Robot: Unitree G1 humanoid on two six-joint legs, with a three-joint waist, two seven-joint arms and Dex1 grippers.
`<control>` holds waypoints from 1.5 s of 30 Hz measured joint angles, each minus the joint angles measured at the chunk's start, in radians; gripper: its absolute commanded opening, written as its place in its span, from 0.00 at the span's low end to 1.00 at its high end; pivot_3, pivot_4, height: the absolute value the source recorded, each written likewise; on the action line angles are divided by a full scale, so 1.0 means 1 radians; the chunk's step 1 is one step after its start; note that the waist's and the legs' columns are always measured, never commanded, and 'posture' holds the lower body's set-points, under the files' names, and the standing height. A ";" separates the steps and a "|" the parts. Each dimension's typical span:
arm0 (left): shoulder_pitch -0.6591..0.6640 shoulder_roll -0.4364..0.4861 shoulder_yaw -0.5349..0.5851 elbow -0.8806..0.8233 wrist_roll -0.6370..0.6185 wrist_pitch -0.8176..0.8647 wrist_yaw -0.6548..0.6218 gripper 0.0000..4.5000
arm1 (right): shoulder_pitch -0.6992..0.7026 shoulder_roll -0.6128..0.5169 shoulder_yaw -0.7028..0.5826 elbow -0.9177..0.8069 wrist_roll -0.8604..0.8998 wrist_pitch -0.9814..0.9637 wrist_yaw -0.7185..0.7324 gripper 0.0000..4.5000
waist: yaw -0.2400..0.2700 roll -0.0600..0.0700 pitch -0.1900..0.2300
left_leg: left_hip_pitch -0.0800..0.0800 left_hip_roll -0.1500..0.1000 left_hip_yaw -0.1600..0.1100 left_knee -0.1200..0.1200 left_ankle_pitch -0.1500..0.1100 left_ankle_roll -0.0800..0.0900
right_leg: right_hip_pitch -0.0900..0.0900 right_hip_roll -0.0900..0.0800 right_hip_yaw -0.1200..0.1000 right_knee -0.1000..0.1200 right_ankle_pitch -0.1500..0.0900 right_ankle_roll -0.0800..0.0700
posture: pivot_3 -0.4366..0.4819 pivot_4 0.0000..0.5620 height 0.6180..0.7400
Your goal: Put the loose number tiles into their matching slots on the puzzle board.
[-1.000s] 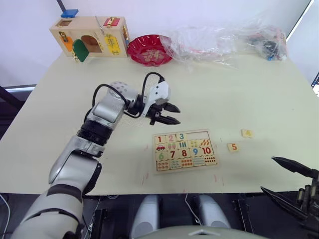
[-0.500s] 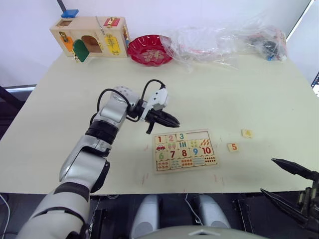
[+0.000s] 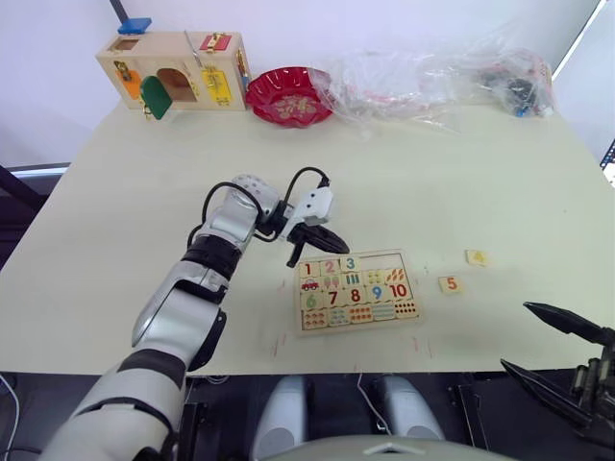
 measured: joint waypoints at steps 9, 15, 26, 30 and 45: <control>-0.016 -0.030 0.001 0.058 0.072 -0.023 0.059 0.00 | 0.003 0.003 0.000 -0.002 0.000 0.002 -0.009 1.00 | 0.000 0.000 0.000 | 0.000 0.000 0.000 0.000 0.000 0.000 | 0.000 0.000 0.000 0.000 0.000 0.000 | 0.48 0.27 1.00; -0.017 -0.033 0.001 0.073 0.092 -0.023 0.062 0.00 | 0.010 0.005 0.000 -0.005 0.001 0.002 -0.009 1.00 | 0.000 0.000 0.000 | 0.000 0.000 0.000 0.000 0.000 0.000 | 0.000 0.000 0.000 0.000 0.000 0.000 | 0.48 0.27 1.00; -0.017 -0.037 0.003 0.073 0.101 -0.024 0.060 0.00 | 0.014 0.006 0.000 -0.005 0.004 0.002 -0.001 1.00 | 0.000 0.000 0.000 | 0.000 0.000 0.000 0.000 0.000 0.000 | 0.000 0.000 0.000 0.000 0.000 0.000 | 0.48 0.27 1.00; -0.017 -0.037 0.003 0.073 0.101 -0.023 0.058 0.00 | 0.014 0.007 0.000 -0.005 0.004 0.002 0.002 1.00 | 0.000 0.000 0.000 | 0.000 0.000 0.000 0.000 0.000 0.000 | 0.000 0.000 0.000 0.000 0.000 0.000 | 0.48 0.27 1.00; -0.006 -0.026 0.003 0.033 0.101 -0.022 0.049 0.00 | 0.012 0.008 0.000 0.000 0.004 0.001 0.006 1.00 | 0.000 0.000 0.000 | 0.000 0.000 0.000 0.000 0.000 0.000 | 0.000 0.000 0.000 0.000 0.000 0.000 | 0.48 0.27 1.00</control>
